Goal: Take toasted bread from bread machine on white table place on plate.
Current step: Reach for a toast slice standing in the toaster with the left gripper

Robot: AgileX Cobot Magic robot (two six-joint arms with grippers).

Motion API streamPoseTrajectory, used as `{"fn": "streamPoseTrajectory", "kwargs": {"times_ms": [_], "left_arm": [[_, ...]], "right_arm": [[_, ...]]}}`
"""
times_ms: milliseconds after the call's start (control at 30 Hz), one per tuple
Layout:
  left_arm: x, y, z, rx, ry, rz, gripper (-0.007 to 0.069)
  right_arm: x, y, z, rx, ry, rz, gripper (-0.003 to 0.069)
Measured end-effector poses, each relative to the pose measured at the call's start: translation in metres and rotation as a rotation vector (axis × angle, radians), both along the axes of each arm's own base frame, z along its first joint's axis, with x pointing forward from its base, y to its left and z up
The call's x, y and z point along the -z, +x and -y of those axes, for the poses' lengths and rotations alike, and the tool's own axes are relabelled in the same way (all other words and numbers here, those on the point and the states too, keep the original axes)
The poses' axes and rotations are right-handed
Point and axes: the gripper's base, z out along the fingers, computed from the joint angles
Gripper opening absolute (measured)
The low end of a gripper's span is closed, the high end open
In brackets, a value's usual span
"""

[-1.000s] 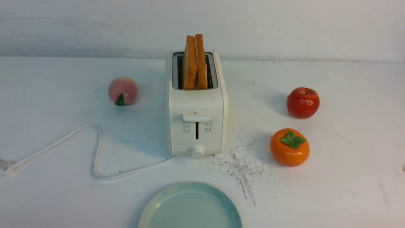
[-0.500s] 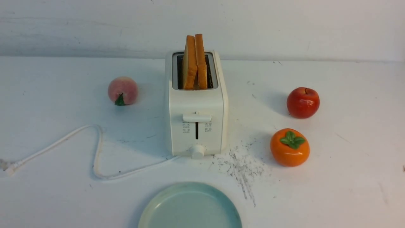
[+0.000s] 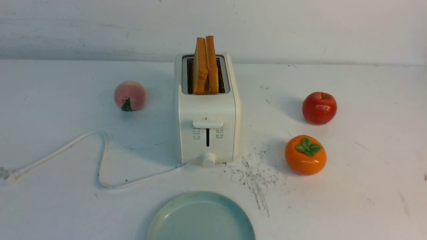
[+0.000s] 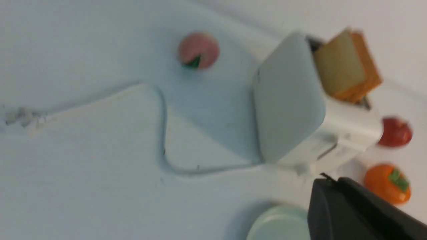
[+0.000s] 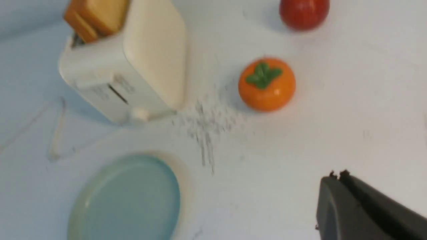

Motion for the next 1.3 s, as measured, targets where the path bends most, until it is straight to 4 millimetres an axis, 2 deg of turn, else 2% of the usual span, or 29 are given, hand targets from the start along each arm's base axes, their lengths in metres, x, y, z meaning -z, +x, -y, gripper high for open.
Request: {"fn": "streamPoseTrajectory", "kwargs": {"times_ms": [33, 67, 200, 233, 400, 500, 533, 567, 600, 733, 800, 833, 867, 900, 1000, 1033, 1067, 1100, 1133, 1167, 1200, 1267, 1300], "left_arm": [[0.002, 0.006, 0.001, 0.012, 0.013, -0.022, -0.0014], [0.004, 0.025, 0.007, 0.085, 0.027, -0.096, -0.0014], [0.010, 0.073, 0.023, 0.264, 0.000, -0.166, -0.0014], [0.012, 0.077, 0.024, 0.274, 0.002, -0.172, -0.0014], [-0.005, 0.127, 0.039, 0.381, -0.056, -0.132, -0.0014], [-0.011, 0.142, 0.049, 0.419, -0.018, -0.125, -0.0014], [-0.013, 0.153, 0.064, 0.466, 0.039, -0.128, -0.0014], [-0.014, 0.155, 0.064, 0.463, 0.045, -0.129, -0.0014], [-0.014, 0.166, 0.078, 0.486, 0.090, -0.146, -0.0014], [-0.004, 0.196, 0.112, 0.495, 0.188, -0.203, -0.0014], [0.006, 0.211, 0.126, 0.486, 0.243, -0.231, -0.0011], [0.005, 0.213, 0.126, 0.484, 0.259, -0.225, -0.0008], [0.014, 0.224, 0.139, 0.491, 0.318, -0.236, 0.0015], [0.013, 0.224, 0.139, 0.492, 0.325, -0.230, 0.0020], [0.025, 0.241, 0.159, 0.505, 0.402, -0.197, 0.0143], [0.027, 0.243, 0.161, 0.507, 0.404, -0.198, 0.0152], [0.029, 0.249, 0.167, 0.506, 0.405, -0.165, 0.0238], [0.029, 0.250, 0.168, 0.507, 0.405, -0.162, 0.0248], [0.034, 0.255, 0.171, 0.504, 0.400, -0.150, 0.0323], [0.037, 0.257, 0.172, 0.503, 0.400, -0.149, 0.0365], [0.037, 0.258, 0.172, 0.503, 0.400, -0.149, 0.0373], [0.045, 0.263, 0.174, 0.503, 0.405, -0.157, 0.0454], [0.046, 0.263, 0.174, 0.503, 0.405, -0.160, 0.0459]], "right_arm": [[0.000, 0.000, 0.000, 0.000, 0.000, 0.000, -0.0018], [0.008, 0.010, -0.001, -0.018, 0.001, -0.089, -0.0018], [0.014, 0.019, -0.002, -0.036, 0.004, -0.156, -0.0018], [0.014, 0.019, -0.002, -0.039, 0.001, -0.156, -0.0018], [0.014, 0.019, -0.002, -0.072, -0.035, -0.140, -0.0015], [0.014, 0.019, -0.002, -0.077, -0.039, -0.138, -0.0014], [0.014, 0.019, -0.003, -0.079, -0.036, -0.136, -0.0013], [0.014, 0.019, -0.003, -0.079, -0.036, -0.136, -0.0013], [0.014, 0.020, -0.003, -0.079, -0.032, -0.134, -0.0011], [0.013, 0.020, -0.003, -0.074, -0.029, -0.122, -0.0008], [0.013, 0.021, -0.003, -0.074, -0.028, -0.120, -0.0008], [0.013, 0.021, -0.003, -0.074, -0.029, -0.119, -0.0008], [0.013, 0.021, -0.003, -0.074, -0.026, -0.119, -0.0007], [0.013, 0.021, -0.003, -0.074, -0.026, -0.119, -0.0006], [0.013, 0.021, -0.003, -0.074, -0.025, -0.117, -0.0004], [0.013, 0.021, -0.003, -0.074, -0.025, -0.117, -0.0004], [0.012, 0.021, -0.003, -0.071, -0.025, -0.111, -0.0002], [0.012, 0.021, -0.003, -0.071, -0.025, -0.111, -0.0001], [0.012, 0.022, -0.003, -0.068, -0.025, -0.105, -0.0001], [0.012, 0.022, -0.003, -0.067, -0.025, -0.103, -0.0001], [0.012, 0.022, -0.002, -0.066, -0.025, -0.102, -0.0001], [0.011, 0.022, -0.003, -0.065, -0.022, -0.098, -0.0001], [0.011, 0.022, -0.003, -0.065, -0.021, -0.097, 0.0000]]}}
